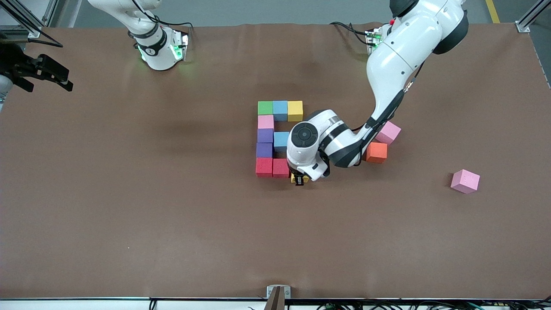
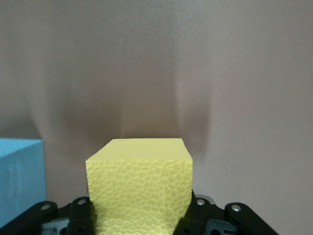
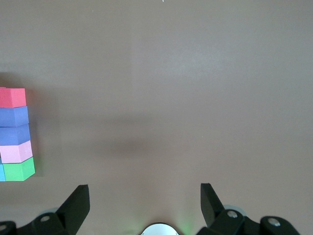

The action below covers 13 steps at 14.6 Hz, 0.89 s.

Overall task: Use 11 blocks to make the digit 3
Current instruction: 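Carry the yellow block to the red block with the left gripper, then set the yellow block beside the red block and open the left gripper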

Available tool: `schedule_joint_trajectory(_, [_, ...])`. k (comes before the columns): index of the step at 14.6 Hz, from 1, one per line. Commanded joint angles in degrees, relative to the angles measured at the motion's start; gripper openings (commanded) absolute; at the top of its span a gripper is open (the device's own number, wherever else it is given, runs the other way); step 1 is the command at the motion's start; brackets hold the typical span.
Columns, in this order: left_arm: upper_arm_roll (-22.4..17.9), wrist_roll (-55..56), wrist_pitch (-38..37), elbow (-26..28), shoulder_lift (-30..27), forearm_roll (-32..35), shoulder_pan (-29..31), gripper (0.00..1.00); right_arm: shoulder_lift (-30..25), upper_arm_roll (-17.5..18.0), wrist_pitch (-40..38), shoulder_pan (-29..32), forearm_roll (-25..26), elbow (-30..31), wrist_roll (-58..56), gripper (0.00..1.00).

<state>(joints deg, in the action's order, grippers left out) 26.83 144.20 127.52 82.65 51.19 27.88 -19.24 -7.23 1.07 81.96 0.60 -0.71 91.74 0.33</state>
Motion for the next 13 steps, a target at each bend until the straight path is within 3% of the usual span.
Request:
schedule_joint_trajectory(1, [-1.96,-0.06,0.27,-0.56,-0.04,-1.08,-2.21,0.07,-1.21,0.52,0.13,0.54,0.62,1.25,-0.69,1.0])
schedule_joint_trajectory(13, [-1.96,-0.24,0.36,-0.73,-0.04,-1.17,-2.99,0.13,-1.21,0.52,0.13,0.54,0.62,1.25,-0.69,1.0])
